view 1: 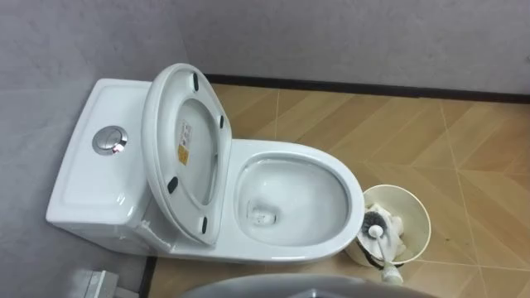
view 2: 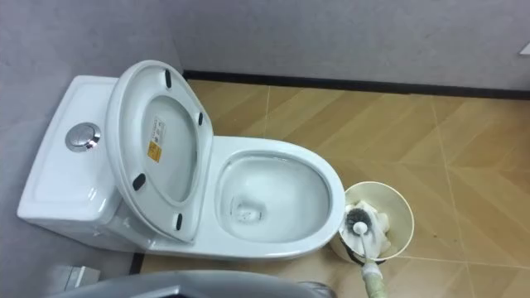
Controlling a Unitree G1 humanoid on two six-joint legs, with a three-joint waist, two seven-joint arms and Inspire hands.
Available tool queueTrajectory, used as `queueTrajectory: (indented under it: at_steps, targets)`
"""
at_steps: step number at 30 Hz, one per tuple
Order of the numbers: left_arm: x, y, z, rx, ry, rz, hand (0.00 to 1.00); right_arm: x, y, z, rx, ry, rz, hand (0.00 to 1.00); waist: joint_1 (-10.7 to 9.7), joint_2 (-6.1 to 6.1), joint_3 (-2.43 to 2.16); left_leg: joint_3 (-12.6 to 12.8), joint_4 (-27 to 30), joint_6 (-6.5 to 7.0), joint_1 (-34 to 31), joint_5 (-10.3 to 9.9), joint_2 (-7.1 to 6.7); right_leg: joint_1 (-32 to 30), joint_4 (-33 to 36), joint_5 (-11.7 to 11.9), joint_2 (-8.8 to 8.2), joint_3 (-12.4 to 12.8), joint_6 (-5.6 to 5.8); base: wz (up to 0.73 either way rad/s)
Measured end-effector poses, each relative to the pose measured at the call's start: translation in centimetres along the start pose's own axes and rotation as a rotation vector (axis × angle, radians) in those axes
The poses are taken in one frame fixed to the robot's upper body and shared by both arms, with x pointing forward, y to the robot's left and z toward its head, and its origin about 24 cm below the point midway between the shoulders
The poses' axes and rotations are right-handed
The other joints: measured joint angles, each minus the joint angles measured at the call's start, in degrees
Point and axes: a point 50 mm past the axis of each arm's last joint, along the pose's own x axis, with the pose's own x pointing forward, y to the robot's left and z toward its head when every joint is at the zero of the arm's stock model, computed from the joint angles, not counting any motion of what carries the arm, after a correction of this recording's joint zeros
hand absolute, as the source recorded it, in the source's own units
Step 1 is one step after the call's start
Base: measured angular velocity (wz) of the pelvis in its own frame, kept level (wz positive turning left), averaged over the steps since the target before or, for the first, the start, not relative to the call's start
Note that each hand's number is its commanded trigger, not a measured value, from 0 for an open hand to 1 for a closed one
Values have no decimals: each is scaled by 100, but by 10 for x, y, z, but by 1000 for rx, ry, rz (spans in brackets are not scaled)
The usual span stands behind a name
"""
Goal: Brush toilet
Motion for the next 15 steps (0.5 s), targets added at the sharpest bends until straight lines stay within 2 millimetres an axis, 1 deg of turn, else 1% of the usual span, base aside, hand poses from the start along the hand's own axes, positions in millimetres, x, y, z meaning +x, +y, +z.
queueTrajectory:
  at_steps: [5, 10, 15]
  targets:
    - [0, 0, 1, 0, -2, -6, 0, 0, 0, 3, -1, -7, 0, 0, 4, -6, -3, 0, 0, 0, -1, 0, 1, -3, 1, 0, -4, -3, 0, 0]
    - [0, -2, -2, -1, 12, -21, 0, 0, 0, 1, 9, 1, 1, 0, 10, -20, -9, 12, 1, 0, 12, 0, 4, -3, 7, 0, -9, 12, -1, 0]
    - [0, -2, -2, -1, 11, -28, 0, 0, -2, 0, 35, 2, -27, 0, 5, 9, -10, 23, 8, 0, 18, 0, 6, -2, 18, 1, 2, 33, -2, 0]
